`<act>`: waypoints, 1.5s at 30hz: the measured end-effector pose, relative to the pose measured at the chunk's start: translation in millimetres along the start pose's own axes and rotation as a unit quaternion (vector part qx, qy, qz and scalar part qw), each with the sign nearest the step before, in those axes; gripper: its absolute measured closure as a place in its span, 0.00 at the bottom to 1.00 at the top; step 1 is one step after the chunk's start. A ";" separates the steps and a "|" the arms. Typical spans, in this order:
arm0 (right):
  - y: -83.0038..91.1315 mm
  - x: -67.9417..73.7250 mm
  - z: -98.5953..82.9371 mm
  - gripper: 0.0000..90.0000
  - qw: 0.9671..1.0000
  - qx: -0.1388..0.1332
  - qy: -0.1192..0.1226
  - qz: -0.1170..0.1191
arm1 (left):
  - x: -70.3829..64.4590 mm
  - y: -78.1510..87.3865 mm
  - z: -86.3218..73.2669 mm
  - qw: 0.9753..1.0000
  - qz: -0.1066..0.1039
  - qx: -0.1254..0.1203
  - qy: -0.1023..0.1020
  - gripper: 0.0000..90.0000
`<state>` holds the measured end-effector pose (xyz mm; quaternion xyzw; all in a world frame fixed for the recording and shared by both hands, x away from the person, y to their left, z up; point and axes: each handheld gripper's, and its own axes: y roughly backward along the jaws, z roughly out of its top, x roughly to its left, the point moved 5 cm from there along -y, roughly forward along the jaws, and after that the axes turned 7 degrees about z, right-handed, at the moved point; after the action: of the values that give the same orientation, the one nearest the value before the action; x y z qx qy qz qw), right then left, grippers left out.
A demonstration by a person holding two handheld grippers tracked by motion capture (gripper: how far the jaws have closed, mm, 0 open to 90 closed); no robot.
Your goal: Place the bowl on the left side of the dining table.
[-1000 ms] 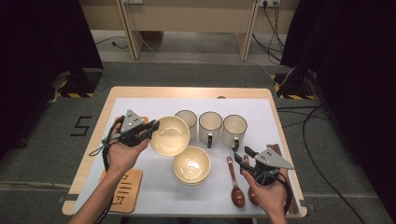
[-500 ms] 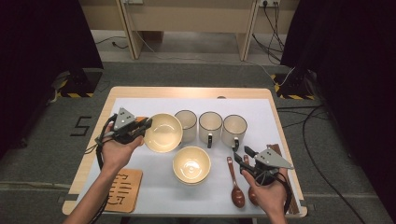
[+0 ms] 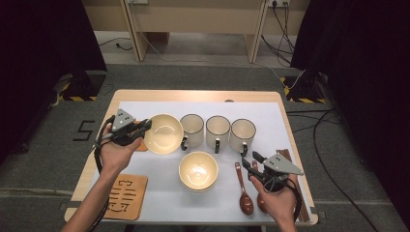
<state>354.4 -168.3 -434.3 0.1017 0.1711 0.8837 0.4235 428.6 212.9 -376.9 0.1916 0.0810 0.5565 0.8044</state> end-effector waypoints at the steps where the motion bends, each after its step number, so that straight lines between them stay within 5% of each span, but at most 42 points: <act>1: -0.1 0.1 -0.2 0.59 1.000 0.000 -0.001 0.000 | 1.3 -0.3 -0.1 1.000 0.002 0.000 0.000 0.93; 45: -1.0 -3.6 -2.6 0.59 1.000 -0.002 -0.002 -0.003 | 59.8 -33.5 -16.3 0.997 0.061 0.038 0.028 0.93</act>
<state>356.5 -171.1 -437.2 0.1022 0.1693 0.8826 0.4266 473.9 261.5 -400.2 0.2105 0.1128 0.6059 0.7588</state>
